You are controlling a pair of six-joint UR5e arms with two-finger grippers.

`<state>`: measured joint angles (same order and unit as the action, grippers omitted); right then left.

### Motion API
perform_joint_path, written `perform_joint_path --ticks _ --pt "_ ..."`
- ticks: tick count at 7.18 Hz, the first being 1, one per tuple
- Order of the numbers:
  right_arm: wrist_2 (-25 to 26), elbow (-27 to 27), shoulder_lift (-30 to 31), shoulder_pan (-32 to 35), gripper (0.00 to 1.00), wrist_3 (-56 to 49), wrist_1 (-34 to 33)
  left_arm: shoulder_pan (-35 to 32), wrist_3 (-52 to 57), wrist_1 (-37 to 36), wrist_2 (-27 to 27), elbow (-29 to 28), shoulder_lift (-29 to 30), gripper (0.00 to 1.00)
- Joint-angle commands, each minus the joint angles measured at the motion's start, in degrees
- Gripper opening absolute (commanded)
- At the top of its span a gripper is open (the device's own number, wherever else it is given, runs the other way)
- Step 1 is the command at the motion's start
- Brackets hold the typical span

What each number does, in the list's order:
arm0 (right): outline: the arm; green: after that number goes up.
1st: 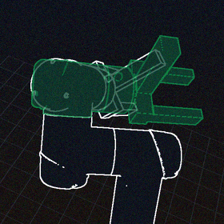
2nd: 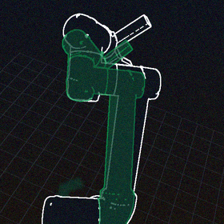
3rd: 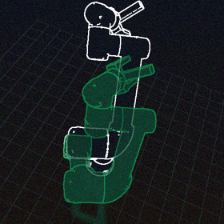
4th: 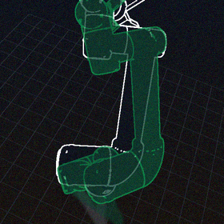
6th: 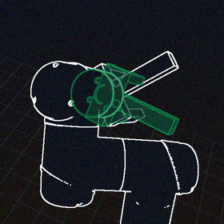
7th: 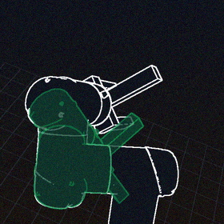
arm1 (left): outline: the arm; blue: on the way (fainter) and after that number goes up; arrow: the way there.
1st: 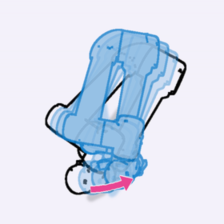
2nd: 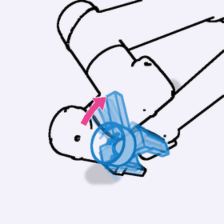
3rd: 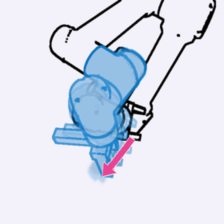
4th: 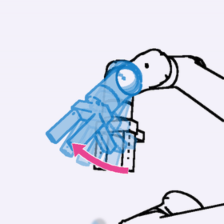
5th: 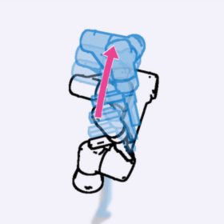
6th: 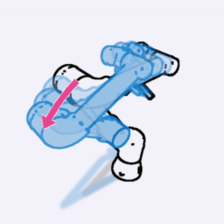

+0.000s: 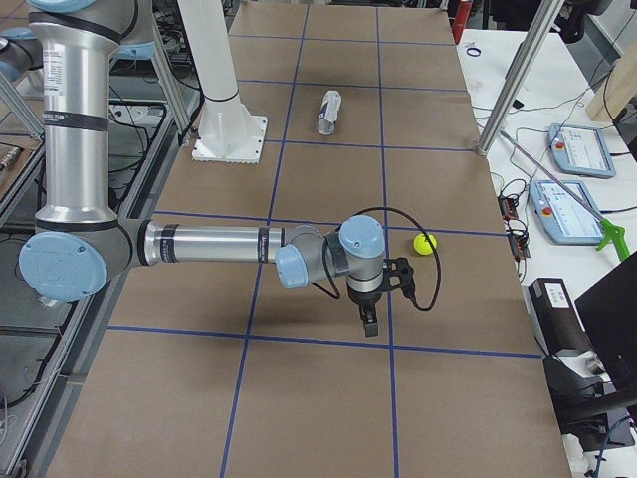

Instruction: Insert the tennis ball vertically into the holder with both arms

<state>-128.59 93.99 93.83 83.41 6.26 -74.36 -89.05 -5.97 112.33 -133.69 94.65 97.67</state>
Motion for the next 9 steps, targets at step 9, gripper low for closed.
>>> perform_joint_path --ticks 9 --pt "-0.1 0.0 0.0 0.0 1.0 0.2 0.0 26.3 -3.7 18.5 -5.4 2.3 22.1 0.95"
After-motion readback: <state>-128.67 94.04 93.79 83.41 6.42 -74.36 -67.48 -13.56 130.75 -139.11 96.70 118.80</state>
